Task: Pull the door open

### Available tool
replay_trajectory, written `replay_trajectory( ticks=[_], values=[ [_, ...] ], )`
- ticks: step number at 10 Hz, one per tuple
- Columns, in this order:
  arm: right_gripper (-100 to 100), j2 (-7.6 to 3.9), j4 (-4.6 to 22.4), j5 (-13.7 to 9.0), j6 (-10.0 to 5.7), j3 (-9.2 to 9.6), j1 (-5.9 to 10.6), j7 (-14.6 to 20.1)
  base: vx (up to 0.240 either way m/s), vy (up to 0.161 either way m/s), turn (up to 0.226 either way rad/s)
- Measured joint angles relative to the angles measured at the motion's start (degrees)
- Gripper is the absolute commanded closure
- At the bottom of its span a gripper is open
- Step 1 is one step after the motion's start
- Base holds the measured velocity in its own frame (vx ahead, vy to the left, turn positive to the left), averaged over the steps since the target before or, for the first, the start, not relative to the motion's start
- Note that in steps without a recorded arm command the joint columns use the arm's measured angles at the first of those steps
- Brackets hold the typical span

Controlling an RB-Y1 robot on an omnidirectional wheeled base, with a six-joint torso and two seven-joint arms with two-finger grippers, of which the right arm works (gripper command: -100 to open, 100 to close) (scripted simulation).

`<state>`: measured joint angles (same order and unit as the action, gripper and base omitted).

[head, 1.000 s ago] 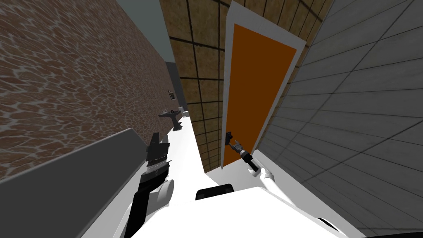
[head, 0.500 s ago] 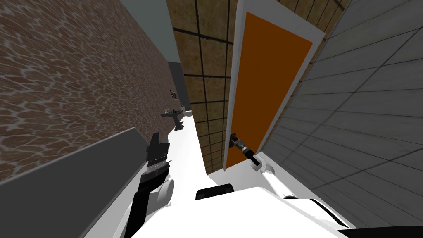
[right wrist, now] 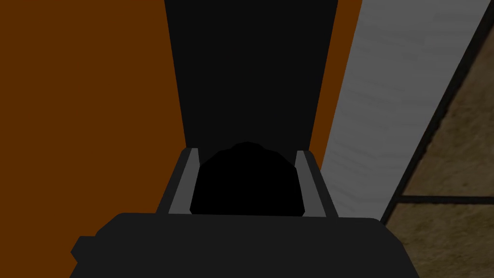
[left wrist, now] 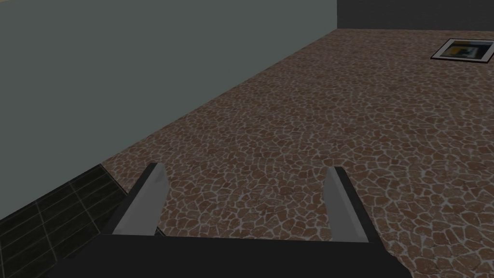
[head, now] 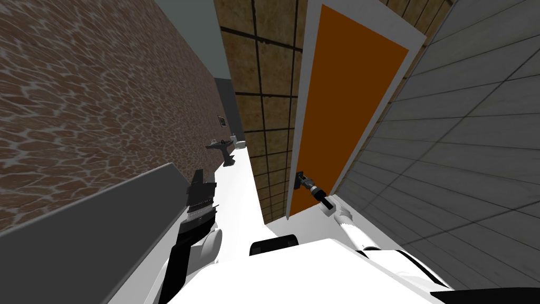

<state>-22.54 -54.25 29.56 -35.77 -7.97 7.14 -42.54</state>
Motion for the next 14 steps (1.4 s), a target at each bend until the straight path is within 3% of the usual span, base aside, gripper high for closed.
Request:
replay_trajectory(
  ticks=[4,14],
  values=[
    [100,0.03,0.0,0.0,-0.01,0.03,0.03,0.0,-0.006,-0.006,0.01],
    [100,0.63,0.4,-9.6,0.94,2.71,1.13,13.8,-0.057,-0.058,0.071]
  ],
)
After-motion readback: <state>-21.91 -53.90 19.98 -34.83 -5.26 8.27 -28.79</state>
